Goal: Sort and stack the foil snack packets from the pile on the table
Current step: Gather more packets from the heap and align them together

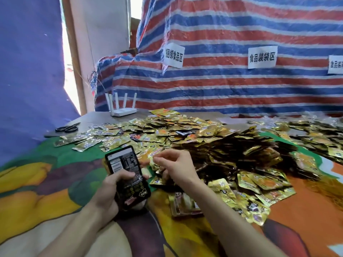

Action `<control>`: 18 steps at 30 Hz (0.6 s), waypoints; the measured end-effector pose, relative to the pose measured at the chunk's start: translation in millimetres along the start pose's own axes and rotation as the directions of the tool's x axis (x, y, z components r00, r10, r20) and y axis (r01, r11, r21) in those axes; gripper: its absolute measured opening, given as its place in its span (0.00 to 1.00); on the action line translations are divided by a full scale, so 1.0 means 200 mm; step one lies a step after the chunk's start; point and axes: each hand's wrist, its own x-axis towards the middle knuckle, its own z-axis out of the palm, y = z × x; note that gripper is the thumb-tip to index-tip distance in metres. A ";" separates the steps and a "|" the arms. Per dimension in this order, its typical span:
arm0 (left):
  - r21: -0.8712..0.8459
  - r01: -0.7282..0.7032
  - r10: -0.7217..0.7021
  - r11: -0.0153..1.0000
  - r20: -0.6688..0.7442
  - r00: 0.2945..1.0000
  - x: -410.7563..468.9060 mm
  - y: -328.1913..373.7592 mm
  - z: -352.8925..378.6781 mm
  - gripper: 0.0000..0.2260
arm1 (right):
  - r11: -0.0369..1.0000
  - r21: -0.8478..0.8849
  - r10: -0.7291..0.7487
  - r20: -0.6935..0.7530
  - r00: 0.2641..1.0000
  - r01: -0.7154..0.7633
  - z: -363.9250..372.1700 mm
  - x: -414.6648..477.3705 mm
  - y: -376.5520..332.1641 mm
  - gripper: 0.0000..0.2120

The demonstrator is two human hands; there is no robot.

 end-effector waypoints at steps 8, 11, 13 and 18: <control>0.042 0.052 -0.057 0.998 0.108 0.993 -0.03 0.01 0.03 0.20 | 0.998 0.055 -0.031 0.020 0.999 0.029 -0.01 -0.03 0.07 0.04; 0.075 0.049 -0.057 0.996 0.103 0.993 -0.03 0.00 0.04 0.19 | 0.996 0.079 -0.039 0.049 0.998 0.035 -0.01 -0.05 0.06 0.04; 0.091 0.053 -0.064 0.994 0.118 0.991 -0.04 0.00 0.04 0.18 | 0.995 0.095 -0.029 0.063 0.998 0.023 -0.01 -0.06 0.06 0.03; -0.039 0.056 -0.042 0.998 0.284 0.958 -0.04 0.03 0.03 0.21 | 0.986 0.148 0.068 0.081 0.994 -0.080 -0.01 -0.06 0.07 0.04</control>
